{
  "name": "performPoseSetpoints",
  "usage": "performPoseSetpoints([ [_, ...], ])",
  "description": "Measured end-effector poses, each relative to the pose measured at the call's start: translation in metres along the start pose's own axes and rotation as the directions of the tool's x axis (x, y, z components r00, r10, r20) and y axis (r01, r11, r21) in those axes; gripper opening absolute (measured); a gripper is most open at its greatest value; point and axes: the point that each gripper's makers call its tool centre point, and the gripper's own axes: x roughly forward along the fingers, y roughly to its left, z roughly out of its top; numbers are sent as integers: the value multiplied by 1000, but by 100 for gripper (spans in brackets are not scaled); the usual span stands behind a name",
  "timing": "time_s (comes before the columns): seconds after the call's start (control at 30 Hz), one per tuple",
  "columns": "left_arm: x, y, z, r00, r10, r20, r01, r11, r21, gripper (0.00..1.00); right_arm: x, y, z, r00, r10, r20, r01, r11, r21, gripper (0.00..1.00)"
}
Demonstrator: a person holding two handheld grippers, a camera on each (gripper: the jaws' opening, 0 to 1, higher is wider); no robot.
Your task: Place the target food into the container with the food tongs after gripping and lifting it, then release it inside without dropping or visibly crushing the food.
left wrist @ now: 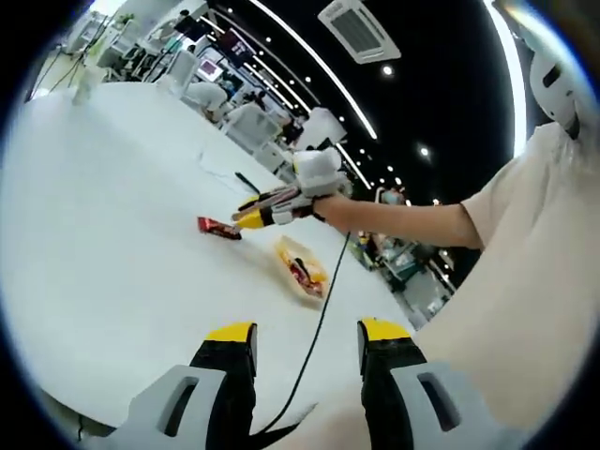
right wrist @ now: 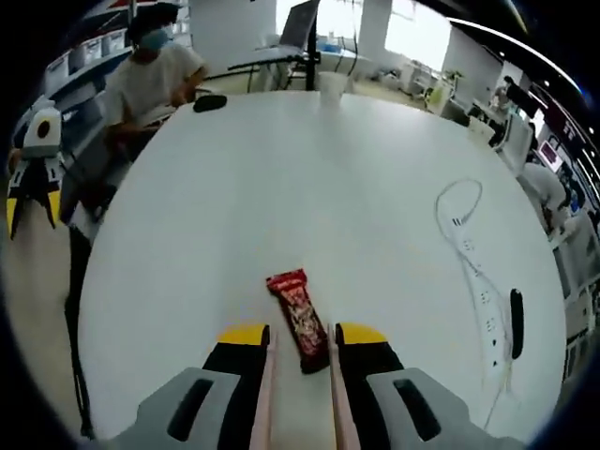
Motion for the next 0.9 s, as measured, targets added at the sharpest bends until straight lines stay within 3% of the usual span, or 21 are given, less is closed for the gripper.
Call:
performPoseSetpoints([
  [0.3,-6,6,-8,1000,22,6,-21,999,-32,42,18,-1,-3,1000,7,-30,-7,1000,-6,27],
  [0.73,-20,15,-4,997,62,41,-60,997,-47,42,28,-5,-10,999,-14,-51,14,1000,6,24],
  [0.9,-23,13,-5,997,64,46,-62,997,-49,42,25,-5,2,999,-40,-1,41,998,56,24],
])
